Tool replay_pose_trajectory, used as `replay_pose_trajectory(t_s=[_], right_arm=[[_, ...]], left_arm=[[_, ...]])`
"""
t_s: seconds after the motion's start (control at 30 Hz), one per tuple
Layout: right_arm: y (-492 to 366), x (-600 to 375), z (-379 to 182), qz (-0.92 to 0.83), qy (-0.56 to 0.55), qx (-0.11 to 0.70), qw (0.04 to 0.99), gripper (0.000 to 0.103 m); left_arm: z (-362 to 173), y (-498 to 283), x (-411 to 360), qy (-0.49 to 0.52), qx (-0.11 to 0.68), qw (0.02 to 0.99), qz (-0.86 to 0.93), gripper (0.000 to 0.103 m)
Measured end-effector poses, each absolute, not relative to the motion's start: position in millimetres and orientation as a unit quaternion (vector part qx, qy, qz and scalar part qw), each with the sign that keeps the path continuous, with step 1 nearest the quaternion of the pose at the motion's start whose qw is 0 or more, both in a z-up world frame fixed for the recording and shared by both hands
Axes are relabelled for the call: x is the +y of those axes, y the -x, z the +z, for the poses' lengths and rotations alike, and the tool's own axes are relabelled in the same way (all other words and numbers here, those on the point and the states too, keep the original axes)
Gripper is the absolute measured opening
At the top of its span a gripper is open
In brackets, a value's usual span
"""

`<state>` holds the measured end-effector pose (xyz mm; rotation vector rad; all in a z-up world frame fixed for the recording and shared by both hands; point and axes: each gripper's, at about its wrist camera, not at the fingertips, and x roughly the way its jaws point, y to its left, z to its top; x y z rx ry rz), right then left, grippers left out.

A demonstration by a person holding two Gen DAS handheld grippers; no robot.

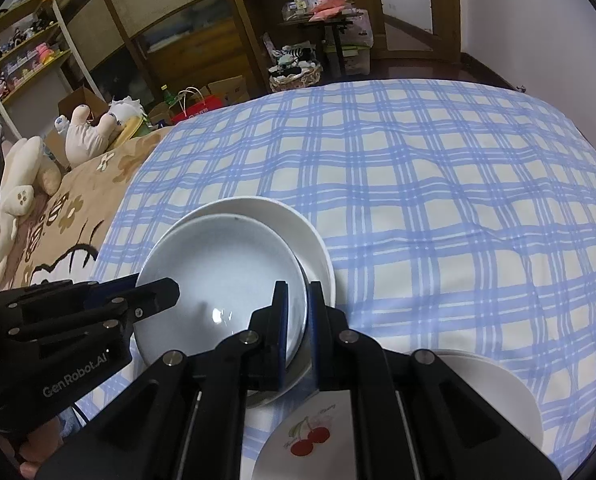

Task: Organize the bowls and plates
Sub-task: 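Open both grippers to release the bowl into the nested bowls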

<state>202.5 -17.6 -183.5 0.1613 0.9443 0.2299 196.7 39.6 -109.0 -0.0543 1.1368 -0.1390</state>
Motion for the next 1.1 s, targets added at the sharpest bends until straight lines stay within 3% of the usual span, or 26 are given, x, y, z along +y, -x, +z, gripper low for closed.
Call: replay_pose_trajectory(t_s=[0.97,1.03,1.1], right_arm=[[-195,-48,-166,0.110,-0.114,0.450,0.879,0.012],[-195,-53,-165,0.111,-0.118,0.452,0.877,0.017],[-196,-57,-164,0.110,-0.121,0.455,0.875,0.039]], left_arm=[[-106,-199,54,0.045,0.558,0.825,-0.079,0.024],[-102,-198,55,0.037,0.554,0.828,-0.081,0.025],[-97,-196,55,0.027,0.549,0.830,-0.094,0.026]])
